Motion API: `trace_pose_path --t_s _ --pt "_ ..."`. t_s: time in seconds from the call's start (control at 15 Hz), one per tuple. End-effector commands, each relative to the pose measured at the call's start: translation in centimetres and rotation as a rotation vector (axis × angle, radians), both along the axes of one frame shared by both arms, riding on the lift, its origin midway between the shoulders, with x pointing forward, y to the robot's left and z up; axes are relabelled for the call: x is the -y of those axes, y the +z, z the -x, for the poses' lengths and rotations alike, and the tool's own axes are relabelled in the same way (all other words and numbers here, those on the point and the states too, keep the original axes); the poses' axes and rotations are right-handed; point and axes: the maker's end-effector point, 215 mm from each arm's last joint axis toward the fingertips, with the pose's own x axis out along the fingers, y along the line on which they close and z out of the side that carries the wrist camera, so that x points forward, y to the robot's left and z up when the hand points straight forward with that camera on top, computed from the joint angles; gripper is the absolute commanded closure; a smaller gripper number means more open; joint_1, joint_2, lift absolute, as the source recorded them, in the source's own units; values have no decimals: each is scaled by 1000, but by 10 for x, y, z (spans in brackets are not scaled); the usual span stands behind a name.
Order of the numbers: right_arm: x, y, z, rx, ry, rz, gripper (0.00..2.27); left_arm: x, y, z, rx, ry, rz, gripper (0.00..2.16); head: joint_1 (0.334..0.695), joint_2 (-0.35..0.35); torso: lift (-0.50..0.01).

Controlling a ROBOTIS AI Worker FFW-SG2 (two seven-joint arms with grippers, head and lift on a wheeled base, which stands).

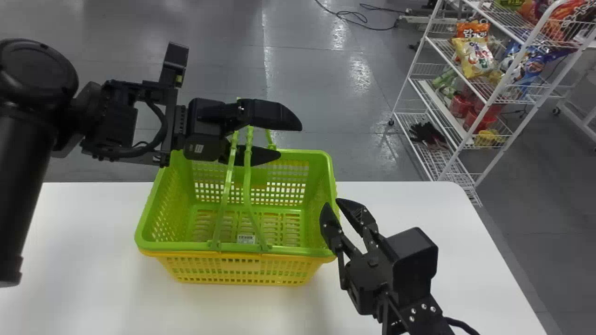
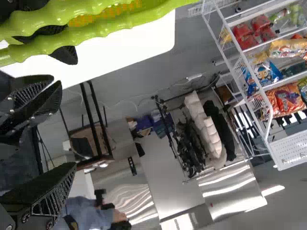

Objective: Grasp handle with right gripper to insert into left gripper then lift and swing left to center

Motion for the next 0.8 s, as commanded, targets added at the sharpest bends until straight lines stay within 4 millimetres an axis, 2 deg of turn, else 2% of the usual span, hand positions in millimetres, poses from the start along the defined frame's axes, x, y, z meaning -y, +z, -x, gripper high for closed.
trace_pose_path --t_s 0.0,0.2,0.73 --pt "8 -6 10 -1 -9 -10 80 1 4 -3 -42 6 60 43 695 -167 -93" --pt "17 -5 21 25 -17 -29 80 2 9 -6 -42 7 70 43 695 -182 -93" --pt "40 -17 40 60 -34 -53 80 10 46 -20 -74 -5 114 76 695 -219 -93"
